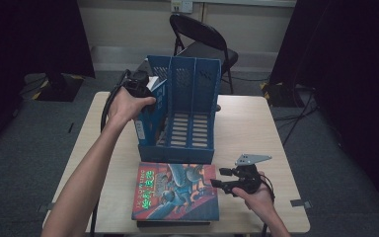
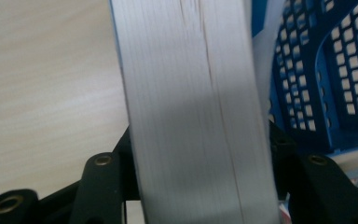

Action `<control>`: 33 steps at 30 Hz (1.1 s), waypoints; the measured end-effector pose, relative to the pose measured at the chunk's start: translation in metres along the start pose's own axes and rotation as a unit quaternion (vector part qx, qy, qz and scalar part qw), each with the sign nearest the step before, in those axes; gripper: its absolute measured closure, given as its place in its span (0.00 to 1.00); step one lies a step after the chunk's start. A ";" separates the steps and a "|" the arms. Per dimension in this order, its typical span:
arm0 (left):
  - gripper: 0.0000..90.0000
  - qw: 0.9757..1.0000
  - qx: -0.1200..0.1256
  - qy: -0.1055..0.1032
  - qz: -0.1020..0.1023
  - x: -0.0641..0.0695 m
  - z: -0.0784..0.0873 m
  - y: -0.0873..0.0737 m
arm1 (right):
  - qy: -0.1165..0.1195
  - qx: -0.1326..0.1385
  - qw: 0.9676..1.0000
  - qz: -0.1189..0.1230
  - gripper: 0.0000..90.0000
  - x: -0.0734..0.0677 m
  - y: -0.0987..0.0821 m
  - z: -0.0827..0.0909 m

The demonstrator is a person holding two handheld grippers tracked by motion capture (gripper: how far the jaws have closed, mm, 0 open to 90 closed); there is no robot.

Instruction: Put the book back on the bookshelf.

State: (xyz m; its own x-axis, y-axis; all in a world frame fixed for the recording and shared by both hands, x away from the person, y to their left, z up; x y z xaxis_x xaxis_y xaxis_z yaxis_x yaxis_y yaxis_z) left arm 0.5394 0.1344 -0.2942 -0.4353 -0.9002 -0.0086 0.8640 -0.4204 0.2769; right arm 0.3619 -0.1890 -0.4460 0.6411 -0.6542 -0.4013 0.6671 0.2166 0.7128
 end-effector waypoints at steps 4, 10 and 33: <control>0.59 1.000 -0.026 0.015 0.001 0.002 -0.001 0.006 | 0.001 -0.003 1.000 -0.001 0.42 0.001 -0.001 -0.001; 0.58 0.998 -0.054 -0.003 0.016 -0.003 -0.010 0.010 | 0.001 -0.002 1.000 -0.001 0.42 0.001 -0.001 0.000; 0.68 0.999 -0.049 -0.004 0.012 0.000 -0.013 0.010 | -0.003 -0.001 1.000 -0.004 0.41 0.005 -0.002 0.000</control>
State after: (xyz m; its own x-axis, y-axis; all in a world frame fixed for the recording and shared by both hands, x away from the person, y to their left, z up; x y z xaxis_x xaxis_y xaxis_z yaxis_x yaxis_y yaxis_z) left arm 0.5509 0.1285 -0.3045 -0.4153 -0.9097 0.0042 0.8949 -0.4077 0.1815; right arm 0.3643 -0.1924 -0.4494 0.6333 -0.6599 -0.4043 0.6735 0.2127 0.7079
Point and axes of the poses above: each handheld gripper's, and its own axes: z roughly backward along the jaws, y roughly out of its top, x roughly to its right, the point moved 2 cm from there along -z, roughly forward along the jaws, and after that the axes turned 11 degrees about -z, right-handed, at the moved point
